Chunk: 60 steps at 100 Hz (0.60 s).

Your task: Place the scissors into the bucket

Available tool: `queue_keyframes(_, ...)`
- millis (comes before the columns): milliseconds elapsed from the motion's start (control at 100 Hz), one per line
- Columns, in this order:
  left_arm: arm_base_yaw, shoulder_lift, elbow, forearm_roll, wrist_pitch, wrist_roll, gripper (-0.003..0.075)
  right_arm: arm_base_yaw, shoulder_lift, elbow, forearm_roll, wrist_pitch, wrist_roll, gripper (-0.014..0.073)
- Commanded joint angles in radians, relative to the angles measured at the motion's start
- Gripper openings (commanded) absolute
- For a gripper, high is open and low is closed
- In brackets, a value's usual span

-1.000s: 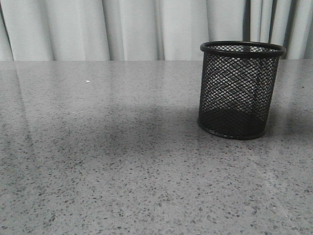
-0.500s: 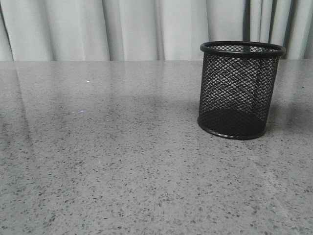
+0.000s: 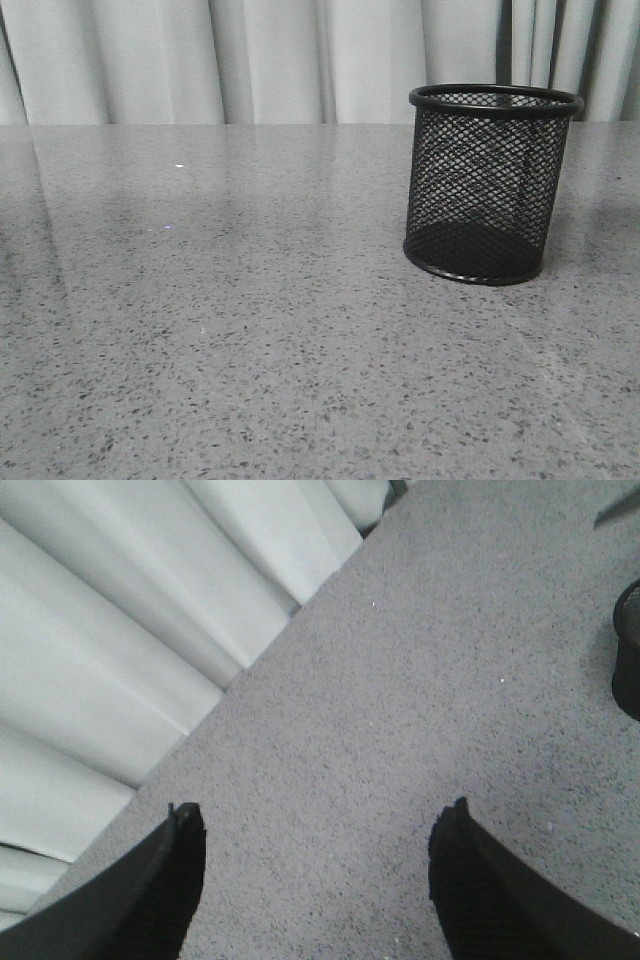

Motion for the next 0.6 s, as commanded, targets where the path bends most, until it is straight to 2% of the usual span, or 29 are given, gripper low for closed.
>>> queue_keyframes(0,0.006,-0.018,-0.029,-0.025,-0.044,-0.017,0.0449,-0.002,-0.02,-0.036,-0.029,0.046,0.023,-0.0046)
queue_keyframes(330,0.006,-0.018,-0.029,-0.025,-0.043,-0.017,0.0449,0.003,-0.018,0.038,-0.029,0.048,0.03,-0.0046)
queue_keyframes(590,0.006,-0.018,-0.029,-0.025,-0.043,-0.017,0.0449,0.094,-0.02,0.128,-0.035,0.048,0.03,-0.0046)
